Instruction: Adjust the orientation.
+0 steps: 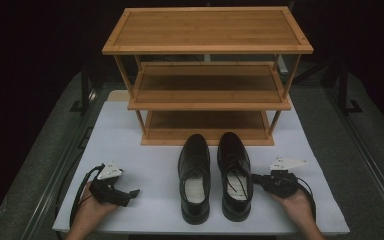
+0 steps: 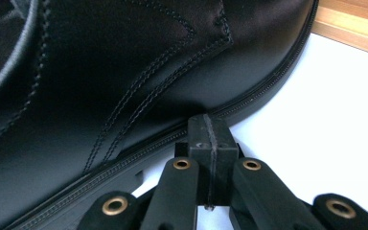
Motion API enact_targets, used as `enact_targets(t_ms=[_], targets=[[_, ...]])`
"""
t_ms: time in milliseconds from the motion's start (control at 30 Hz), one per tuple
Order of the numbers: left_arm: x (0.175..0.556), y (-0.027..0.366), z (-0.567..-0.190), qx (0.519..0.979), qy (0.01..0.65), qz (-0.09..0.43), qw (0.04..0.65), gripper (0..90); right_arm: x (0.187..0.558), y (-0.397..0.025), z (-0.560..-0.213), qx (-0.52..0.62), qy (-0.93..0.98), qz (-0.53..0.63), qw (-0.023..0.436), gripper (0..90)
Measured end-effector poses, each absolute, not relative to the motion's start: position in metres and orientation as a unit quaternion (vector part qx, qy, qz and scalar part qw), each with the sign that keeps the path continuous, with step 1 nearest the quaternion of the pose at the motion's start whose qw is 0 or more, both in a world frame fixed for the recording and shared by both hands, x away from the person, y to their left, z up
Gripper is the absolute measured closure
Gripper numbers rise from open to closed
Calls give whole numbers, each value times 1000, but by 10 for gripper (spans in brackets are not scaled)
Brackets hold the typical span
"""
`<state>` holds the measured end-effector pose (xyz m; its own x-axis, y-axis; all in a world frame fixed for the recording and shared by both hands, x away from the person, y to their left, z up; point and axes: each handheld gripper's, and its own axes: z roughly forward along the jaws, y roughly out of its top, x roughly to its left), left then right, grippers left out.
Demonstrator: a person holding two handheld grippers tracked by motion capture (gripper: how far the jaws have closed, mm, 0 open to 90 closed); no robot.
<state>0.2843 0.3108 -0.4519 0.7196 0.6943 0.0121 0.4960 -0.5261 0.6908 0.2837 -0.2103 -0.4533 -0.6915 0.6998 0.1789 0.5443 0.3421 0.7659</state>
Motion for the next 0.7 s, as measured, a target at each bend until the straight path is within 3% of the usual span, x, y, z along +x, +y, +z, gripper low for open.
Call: enact_targets(t_ms=[700], targets=[[284, 311, -452, 862, 345, 144, 343, 13, 283, -190, -454, 359, 823, 433, 76, 900]])
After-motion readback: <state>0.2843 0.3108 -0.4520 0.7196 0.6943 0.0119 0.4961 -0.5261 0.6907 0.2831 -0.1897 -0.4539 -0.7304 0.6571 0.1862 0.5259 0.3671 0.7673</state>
